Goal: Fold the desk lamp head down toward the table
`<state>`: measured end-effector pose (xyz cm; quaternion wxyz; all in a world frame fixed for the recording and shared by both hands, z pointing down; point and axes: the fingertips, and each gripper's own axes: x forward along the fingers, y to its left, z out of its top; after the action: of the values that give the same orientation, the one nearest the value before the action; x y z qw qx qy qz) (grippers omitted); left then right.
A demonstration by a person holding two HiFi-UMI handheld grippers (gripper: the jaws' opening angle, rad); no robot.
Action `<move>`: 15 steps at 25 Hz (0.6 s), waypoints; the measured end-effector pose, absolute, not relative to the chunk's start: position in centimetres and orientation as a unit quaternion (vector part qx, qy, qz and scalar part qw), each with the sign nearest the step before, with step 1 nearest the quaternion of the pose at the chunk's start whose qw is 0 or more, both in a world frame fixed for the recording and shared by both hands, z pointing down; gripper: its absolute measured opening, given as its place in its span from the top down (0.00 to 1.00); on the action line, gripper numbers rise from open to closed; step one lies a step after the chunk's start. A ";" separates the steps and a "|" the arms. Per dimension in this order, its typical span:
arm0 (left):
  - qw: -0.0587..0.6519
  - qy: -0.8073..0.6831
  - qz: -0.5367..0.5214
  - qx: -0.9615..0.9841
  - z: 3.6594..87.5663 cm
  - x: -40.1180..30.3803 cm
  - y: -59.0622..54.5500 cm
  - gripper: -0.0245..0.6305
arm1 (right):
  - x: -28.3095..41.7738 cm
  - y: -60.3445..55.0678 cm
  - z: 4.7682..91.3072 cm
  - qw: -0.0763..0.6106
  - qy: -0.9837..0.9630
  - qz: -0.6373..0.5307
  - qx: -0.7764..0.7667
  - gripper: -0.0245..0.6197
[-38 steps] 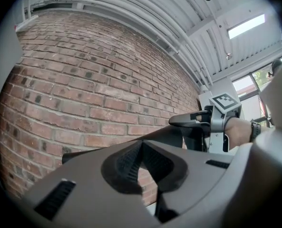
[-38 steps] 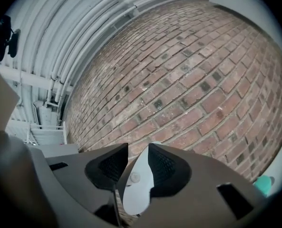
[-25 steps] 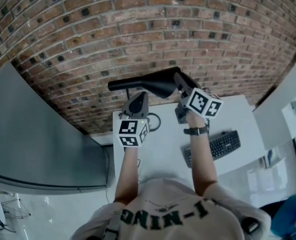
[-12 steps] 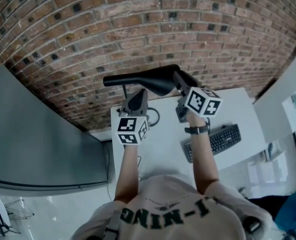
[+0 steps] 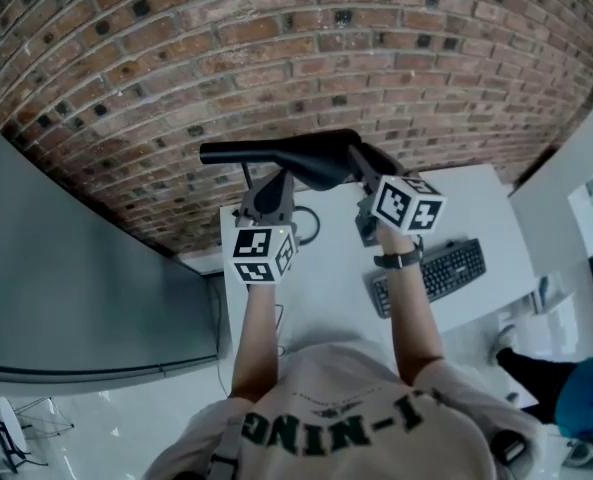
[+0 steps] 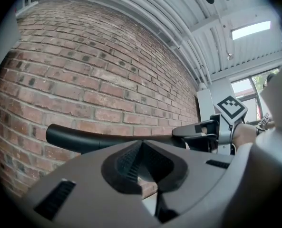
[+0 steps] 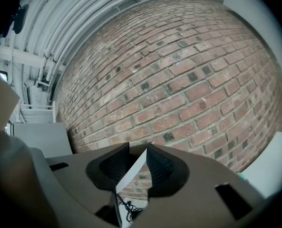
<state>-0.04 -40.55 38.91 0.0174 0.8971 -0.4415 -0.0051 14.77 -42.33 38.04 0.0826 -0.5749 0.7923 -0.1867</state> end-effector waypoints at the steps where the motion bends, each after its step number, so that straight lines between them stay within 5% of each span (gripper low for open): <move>1: 0.018 -0.442 -0.004 0.897 39.0 0.0 -40.6 0.97 | 14.8 -42.4 38.4 0.080 0.792 -0.189 -0.574 0.80; 15: 0.038 -0.453 0.015 0.891 42.1 -0.4 -41.0 0.97 | 14.4 -42.6 44.8 0.065 0.788 -0.254 -0.557 0.78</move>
<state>-0.42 -40.97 42.06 0.0382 0.8908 -0.4526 0.0148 14.41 -42.61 44.79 0.0649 -0.5574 0.7878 -0.2539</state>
